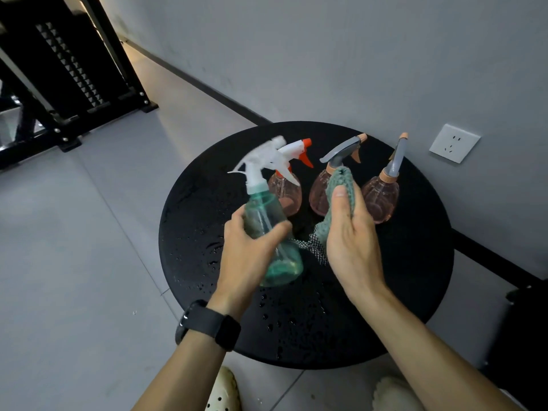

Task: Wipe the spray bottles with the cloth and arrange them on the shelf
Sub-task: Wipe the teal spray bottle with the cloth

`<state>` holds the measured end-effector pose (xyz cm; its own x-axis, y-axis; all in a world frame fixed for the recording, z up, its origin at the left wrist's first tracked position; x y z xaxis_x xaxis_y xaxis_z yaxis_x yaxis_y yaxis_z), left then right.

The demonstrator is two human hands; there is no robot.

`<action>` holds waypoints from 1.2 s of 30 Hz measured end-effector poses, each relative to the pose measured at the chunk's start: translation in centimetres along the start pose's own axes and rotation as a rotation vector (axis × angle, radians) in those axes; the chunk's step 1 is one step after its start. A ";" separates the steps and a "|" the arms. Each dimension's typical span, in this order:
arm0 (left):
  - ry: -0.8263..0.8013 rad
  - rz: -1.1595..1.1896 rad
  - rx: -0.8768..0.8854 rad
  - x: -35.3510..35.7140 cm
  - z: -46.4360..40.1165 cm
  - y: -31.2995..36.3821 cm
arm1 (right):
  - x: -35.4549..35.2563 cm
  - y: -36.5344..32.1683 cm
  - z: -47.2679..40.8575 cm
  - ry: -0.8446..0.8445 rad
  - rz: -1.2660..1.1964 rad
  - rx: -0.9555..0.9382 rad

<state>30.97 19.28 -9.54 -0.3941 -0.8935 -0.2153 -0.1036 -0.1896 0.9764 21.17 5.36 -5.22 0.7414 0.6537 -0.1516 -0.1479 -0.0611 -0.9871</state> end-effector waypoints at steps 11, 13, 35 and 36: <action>-0.237 -0.518 0.202 3.1 1.7 -0.4 | 1.7 -0.6 0.3 0.069 0.617 -0.536; -0.242 -0.523 0.233 3.5 2.0 -0.1 | 2.6 0.2 0.6 -0.001 0.675 -0.564; -0.206 -0.489 0.274 3.1 1.7 0.0 | 3.4 0.8 1.3 -0.049 0.688 -0.625; -0.207 -0.498 0.270 3.0 1.6 -0.1 | 3.5 0.8 1.4 -0.069 0.669 -0.633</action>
<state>28.36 17.29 -10.25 -0.4054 -0.6211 -0.6707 -0.5389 -0.4303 0.7242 22.75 8.68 -6.45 0.5869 0.3756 -0.7173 -0.1310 -0.8302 -0.5419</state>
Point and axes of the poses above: each hand's wrist, its own z-axis away from the middle knuckle, its own x-axis out of the palm, y = z × x, the point moved 7 cm from there along -z, towards the middle knuckle, and after that the axes turned 10 degrees about x, right-handed, at the moved point
